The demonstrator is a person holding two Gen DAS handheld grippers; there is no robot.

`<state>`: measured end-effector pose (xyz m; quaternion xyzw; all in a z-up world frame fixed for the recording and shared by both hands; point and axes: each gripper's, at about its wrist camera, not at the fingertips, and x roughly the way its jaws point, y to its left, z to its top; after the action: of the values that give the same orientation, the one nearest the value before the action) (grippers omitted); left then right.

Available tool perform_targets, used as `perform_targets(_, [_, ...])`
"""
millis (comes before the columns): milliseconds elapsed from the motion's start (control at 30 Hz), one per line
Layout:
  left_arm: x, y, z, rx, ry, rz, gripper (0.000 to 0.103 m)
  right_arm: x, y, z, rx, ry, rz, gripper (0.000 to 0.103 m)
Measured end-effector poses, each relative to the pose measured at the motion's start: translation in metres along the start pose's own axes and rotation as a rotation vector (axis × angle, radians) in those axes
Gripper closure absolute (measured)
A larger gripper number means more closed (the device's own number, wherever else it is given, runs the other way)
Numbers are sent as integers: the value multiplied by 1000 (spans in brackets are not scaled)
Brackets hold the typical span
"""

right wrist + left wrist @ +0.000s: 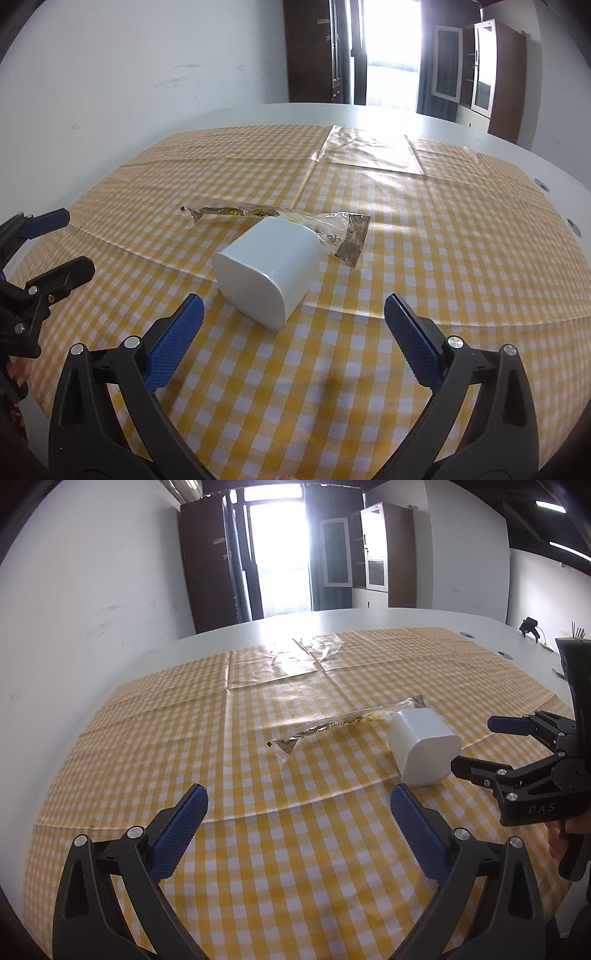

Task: Collect trash
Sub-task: 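Grasp the clear wrapper with the left gripper while the right gripper grasps the white cup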

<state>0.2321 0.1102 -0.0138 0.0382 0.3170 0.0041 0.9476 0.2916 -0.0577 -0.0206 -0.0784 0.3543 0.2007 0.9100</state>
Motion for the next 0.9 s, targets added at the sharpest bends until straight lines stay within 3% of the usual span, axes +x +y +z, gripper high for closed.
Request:
perform_targets(233, [46, 0, 24, 29, 79, 1, 6, 37, -9, 16, -4, 47, 39, 24])
perform_targets(433, [88, -2, 38, 68, 159, 4, 7, 55, -7, 21, -30, 77, 86, 44])
perform_targets(500, [102, -3, 43, 80, 189, 4, 8, 55, -7, 22, -35, 70, 97, 57])
perform_targets(633, [119, -7, 50, 112, 201, -12, 9, 52, -10, 20, -40, 57, 116, 70])
perform_targets(700, [128, -7, 50, 110, 212, -23, 13, 50, -10, 20, -40, 56, 125, 91])
perform_targets(800, [143, -2, 47, 61, 228, -37, 26, 48, -8, 19, -58, 56, 133, 97])
perform_targets(900, [152, -4, 45, 52, 243, -55, 57, 48, -11, 20, -50, 53, 130, 97])
